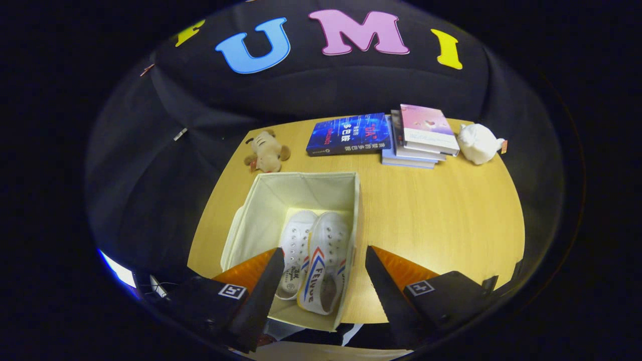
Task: Open the storage box then place both shoes into the box .Put the left shoe in first, then the right shoe, with the right side of both shoes facing outward in a uniform manner.
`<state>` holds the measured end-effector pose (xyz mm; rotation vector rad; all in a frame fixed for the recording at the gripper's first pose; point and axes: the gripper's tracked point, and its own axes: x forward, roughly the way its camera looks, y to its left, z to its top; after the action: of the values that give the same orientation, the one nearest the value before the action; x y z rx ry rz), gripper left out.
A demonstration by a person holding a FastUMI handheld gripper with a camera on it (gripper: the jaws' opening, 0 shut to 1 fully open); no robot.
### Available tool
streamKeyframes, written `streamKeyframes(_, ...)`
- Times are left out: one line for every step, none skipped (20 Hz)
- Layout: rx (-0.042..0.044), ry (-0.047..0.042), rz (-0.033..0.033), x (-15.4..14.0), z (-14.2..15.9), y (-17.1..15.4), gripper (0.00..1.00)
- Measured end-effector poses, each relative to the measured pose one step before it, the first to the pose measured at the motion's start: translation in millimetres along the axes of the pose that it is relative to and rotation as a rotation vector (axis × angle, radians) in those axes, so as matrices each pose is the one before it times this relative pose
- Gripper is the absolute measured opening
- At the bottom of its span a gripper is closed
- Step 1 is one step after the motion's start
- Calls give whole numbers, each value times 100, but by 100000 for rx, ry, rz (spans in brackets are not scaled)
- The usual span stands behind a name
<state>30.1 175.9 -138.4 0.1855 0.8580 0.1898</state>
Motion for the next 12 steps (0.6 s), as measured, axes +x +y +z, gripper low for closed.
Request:
streamKeyframes(-595, -3731, -2042, -972, 860, -841, 99)
streamKeyframes(-471, -4515, -1940, 143, 776, -1579, 99)
streamKeyframes(-387, -5171, -1798, -2096, 1511, -332, 99)
streamKeyframes(-493, -5583, -1561, -1008, 1559, -811, 99)
streamKeyframes(-731, -5664, -1073, -957, 1476, -599, 99)
streamKeyframes(-893, -6096, -717, -925, 1744, -575, 99)
streamKeyframes(-910, -6425, -723, -829, 1694, -645, 99)
streamKeyframes(-765, -6572, -481, -679, 1894, -556, 99)
streamKeyframes(-592, -6217, -224, -782, 1641, -481, 99)
streamKeyframes(-302, -6066, 11, -729, 1819, -536, 99)
streamKeyframes(-292, -5830, 512, -689, 1704, -487, 99)
streamKeyframes(-157, -6018, 474, -463, 1689, -343, 99)
